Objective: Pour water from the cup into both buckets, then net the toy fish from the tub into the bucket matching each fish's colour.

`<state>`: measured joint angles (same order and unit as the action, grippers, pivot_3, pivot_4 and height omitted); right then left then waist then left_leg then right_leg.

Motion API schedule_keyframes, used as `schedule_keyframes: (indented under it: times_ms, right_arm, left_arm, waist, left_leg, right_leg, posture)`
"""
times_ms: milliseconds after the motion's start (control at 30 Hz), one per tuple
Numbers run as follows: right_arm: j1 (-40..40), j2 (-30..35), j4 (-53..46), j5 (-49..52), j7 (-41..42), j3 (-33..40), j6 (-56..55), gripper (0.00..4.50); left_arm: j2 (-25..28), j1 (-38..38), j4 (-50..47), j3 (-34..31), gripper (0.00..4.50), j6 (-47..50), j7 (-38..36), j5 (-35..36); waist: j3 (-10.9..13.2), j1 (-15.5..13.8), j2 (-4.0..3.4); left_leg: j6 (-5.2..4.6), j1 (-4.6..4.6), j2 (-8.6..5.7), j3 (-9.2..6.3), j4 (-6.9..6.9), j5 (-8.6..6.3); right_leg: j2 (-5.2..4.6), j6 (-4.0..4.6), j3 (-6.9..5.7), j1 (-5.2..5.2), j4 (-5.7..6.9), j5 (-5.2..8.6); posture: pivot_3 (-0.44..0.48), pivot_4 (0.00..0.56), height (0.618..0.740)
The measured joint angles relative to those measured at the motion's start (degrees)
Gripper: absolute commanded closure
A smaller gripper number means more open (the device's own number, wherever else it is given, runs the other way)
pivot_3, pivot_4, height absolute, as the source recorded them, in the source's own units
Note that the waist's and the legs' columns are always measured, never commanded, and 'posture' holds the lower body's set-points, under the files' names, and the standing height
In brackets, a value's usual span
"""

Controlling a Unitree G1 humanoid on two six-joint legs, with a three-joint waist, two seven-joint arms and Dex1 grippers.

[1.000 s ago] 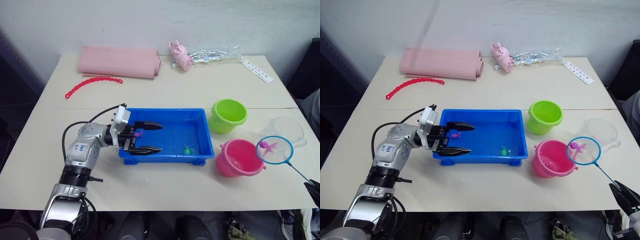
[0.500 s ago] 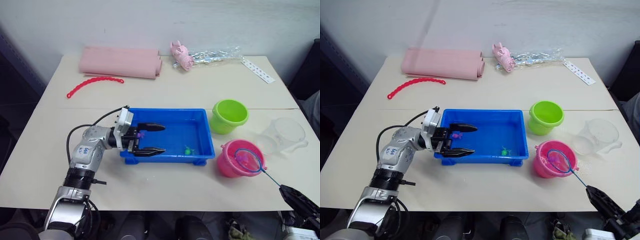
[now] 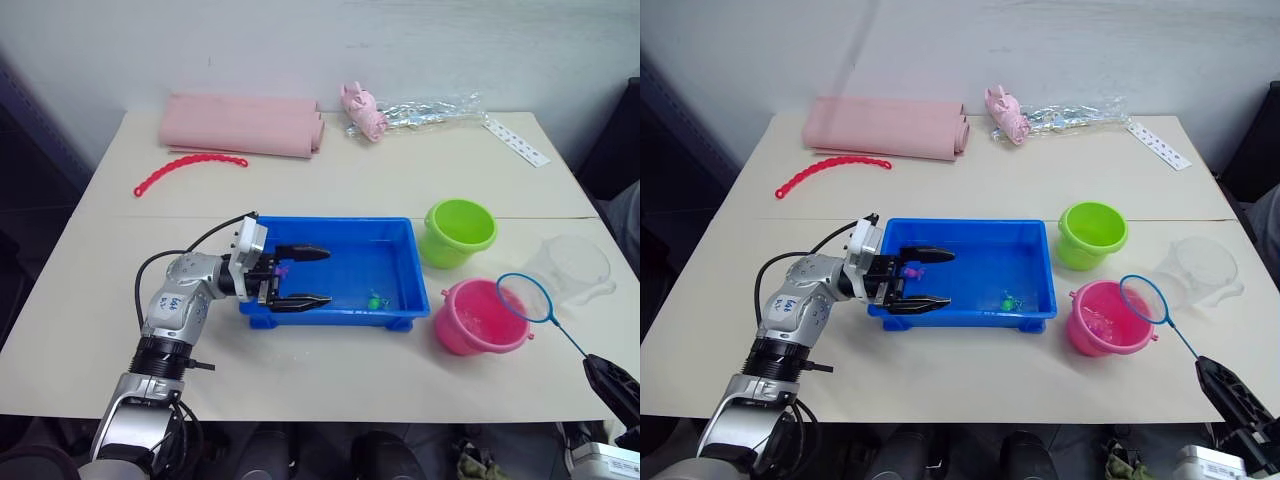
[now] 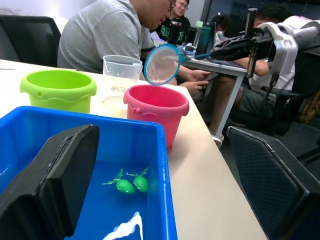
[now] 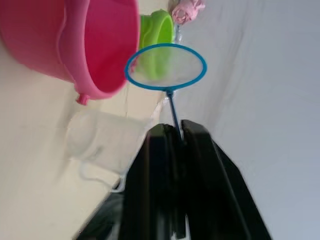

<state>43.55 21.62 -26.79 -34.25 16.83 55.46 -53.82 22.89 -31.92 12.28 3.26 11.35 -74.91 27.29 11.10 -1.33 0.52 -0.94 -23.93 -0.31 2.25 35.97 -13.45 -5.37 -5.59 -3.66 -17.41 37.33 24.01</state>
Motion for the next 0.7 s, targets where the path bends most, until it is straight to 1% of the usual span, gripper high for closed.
schedule_keyframes:
  times_ms: [33,100,133,167,233,267,300,333,500,600,700]
  right_arm:
    - [0.75,0.0,-0.02,2.24,0.61,-1.48,1.14,4.5]
    - [4.46,0.49,-1.57,14.76,4.05,-9.14,7.49,4.5]
    - [4.75,0.52,-2.31,17.67,4.84,-10.61,9.16,4.5]
    - [5.0,1.01,-4.46,26.71,6.07,-13.78,15.12,4.5]
    - [4.82,4.28,-7.45,40.98,7.34,-16.22,23.43,4.5]
    - [4.16,7.17,-8.96,48.98,8.8,-17.11,28.21,4.5]
    - [3.26,8.82,-9.6,53.6,9.76,-17.49,30.94,4.5]
    - [1.13,11.77,-10.46,59.0,11.18,-18.38,34.8,4.5]
    - [-8.29,19.63,-12.22,68.46,14.13,-21.71,44.3,4.5]
    - [-19.22,25.27,-12.1,74.63,14.95,-27.18,53.34,4.5]
    - [-29.44,29.15,-10.63,77.01,15.79,-34.02,61.44,4.5]
  left_arm:
    - [0.0,0.0,0.01,-0.01,0.03,-0.06,0.05,0.0]
    - [0.1,0.01,0.06,-0.2,0.03,-0.16,0.18,-0.01]
    - [0.17,0.01,0.14,-0.36,0.03,-0.16,0.18,-0.01]
    - [0.65,0.11,0.19,-0.66,0.03,-0.14,0.13,0.04]
    - [1.84,0.33,0.17,-2.01,0.03,0.12,0.11,0.47]
    - [3.19,0.83,0.15,-3.23,0.03,0.57,0.18,0.6]
    - [3.86,1.03,0.1,-3.93,0.03,0.77,0.3,0.63]
    - [4.88,1.23,-0.02,-5.01,0.03,1.13,0.53,0.8]
    - [7.63,2.99,-1.3,-7.8,0.03,1.99,2.1,1.49]
    - [10.37,6.96,-4.46,-11.46,0.03,2.6,4.28,2.01]
    - [12.93,11.01,-6.61,-15.12,0.03,2.78,6.47,2.19]
  waist:
    - [0.0,0.06,0.0]
    - [-0.01,0.18,-0.01]
    - [-0.01,0.17,-0.01]
    - [-0.01,0.23,-0.02]
    - [-0.01,0.44,-0.01]
    - [0.0,0.53,-0.01]
    - [0.0,0.57,-0.01]
    - [0.0,0.59,-0.01]
    - [0.0,0.95,-0.02]
    - [0.0,1.22,-0.01]
    - [0.02,1.46,-0.01]
  left_leg:
    - [-0.01,0.01,0.0,0.0,-0.01,0.0]
    - [-0.03,0.05,0.02,0.0,-0.02,0.01]
    - [-0.03,0.06,0.02,0.0,-0.02,0.02]
    - [-0.05,0.07,0.02,0.0,-0.01,0.02]
    - [-0.06,0.18,0.02,0.0,-0.01,0.02]
    - [-0.07,0.41,0.04,-0.02,-0.09,0.01]
    - [-0.09,0.58,0.03,-0.02,-0.17,0.0]
    - [-0.1,0.76,0.04,-0.06,-0.26,-0.02]
    - [-0.17,0.76,0.04,-0.06,-0.22,-0.06]
    - [-0.17,0.72,0.04,-0.1,-0.24,-0.07]
    - [-0.2,0.7,0.04,-0.11,-0.22,-0.09]
  right_leg:
    - [0.0,0.0,0.0,0.01,0.0,0.0]
    - [-0.01,0.0,0.01,0.03,0.04,0.0]
    - [-0.01,0.0,0.01,0.04,0.05,0.0]
    - [-0.03,0.0,0.03,0.05,0.06,0.0]
    - [-0.03,0.0,0.02,0.17,0.05,0.0]
    - [-0.03,0.01,0.0,0.39,-0.03,0.0]
    - [-0.03,0.01,-0.02,0.56,-0.13,0.0]
    - [-0.02,0.02,-0.06,0.79,-0.31,0.01]
    - [-0.03,0.01,-0.07,0.83,-0.39,0.0]
    - [-0.03,0.01,-0.18,0.83,-0.43,0.0]
    - [-0.05,0.01,-0.2,0.83,-0.46,0.0]
  posture:
    - [0.0,0.15,0.74]
    - [0.0,0.15,0.74]
    - [0.0,0.15,0.74]
    - [0.0,0.15,0.74]
    - [0.0,0.15,0.74]
    - [0.0,0.15,0.74]
    - [0.0,0.15,0.74]
    - [0.0,0.15,0.74]
    - [0.0,0.15,0.74]
    - [0.0,0.15,0.74]
    - [0.0,0.15,0.74]
